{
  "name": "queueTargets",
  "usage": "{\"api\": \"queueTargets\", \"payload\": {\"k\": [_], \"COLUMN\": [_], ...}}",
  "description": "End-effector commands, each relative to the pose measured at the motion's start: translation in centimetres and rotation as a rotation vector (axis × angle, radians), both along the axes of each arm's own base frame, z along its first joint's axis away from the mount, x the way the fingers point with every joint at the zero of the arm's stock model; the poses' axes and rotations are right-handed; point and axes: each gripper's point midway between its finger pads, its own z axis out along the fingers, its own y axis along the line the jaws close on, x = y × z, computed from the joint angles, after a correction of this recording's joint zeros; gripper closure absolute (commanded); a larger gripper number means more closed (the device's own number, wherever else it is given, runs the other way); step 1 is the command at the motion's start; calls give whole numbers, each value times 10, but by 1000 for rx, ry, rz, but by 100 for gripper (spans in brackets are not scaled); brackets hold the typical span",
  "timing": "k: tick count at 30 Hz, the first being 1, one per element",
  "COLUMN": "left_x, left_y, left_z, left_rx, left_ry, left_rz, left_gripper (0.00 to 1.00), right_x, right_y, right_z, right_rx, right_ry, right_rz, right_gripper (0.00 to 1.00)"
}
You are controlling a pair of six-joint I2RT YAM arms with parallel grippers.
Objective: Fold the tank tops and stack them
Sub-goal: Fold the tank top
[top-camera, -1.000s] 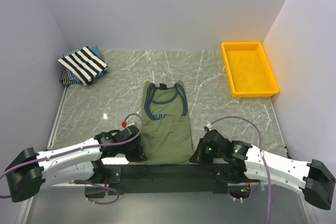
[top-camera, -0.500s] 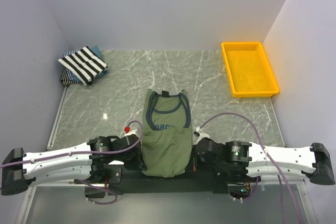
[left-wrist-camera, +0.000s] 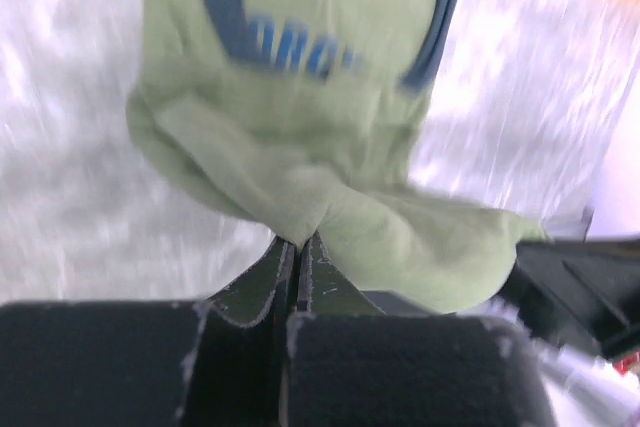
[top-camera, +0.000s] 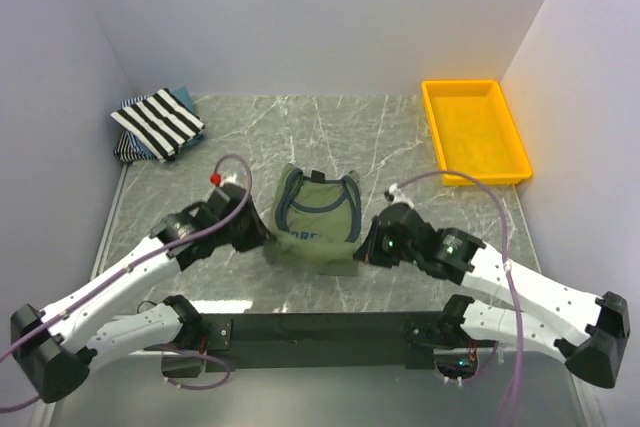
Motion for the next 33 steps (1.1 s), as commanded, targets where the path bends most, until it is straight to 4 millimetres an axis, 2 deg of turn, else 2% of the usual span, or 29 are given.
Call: {"api": "queueTargets", "payload": {"k": [1,3,5,8,10,15,20,21,23,24,26,33], "left_x": [51,71,89,117,138,175,213,221,233,241,253,296], "left_y": [-4,-12,-14,-20,-21,-27,-32,-35,-36,-39,-40,-51], "left_z": [38,51,47,57,66,85,70,62,58,49,44,22], "left_rx": [-2,-26,-23,-68,-84,-124,-129,-126,-135,-133,-137,-142], "left_ry": [-176,-231,-230,-275,-309,-356,-345,-330,-333,-315,-314,-293], "left_rz": [-21,-19,2,38,72,110,123,125,127,123,126,109], "left_gripper": [100,100,100,100,100,100,100,100,100,100,100,100], "right_x": [50,69,92,122,136,177,207,216,227,235,245,280], "right_y": [3,8,9,13,16,14,10,8,9,6,6,-9], "right_z": [35,38,51,51,58,61,56,50,38,38,25,2], "right_rx": [-3,-15,-2,-24,-17,-31,-34,-43,-48,-47,-60,-52], "right_ry": [-167,-198,-242,-257,-274,-286,-281,-271,-247,-248,-228,-184], "right_rz": [-3,-4,-28,-47,-56,-88,-108,-120,-123,-134,-146,-198], "right_gripper": [100,100,100,100,100,100,100,100,100,100,100,100]}}
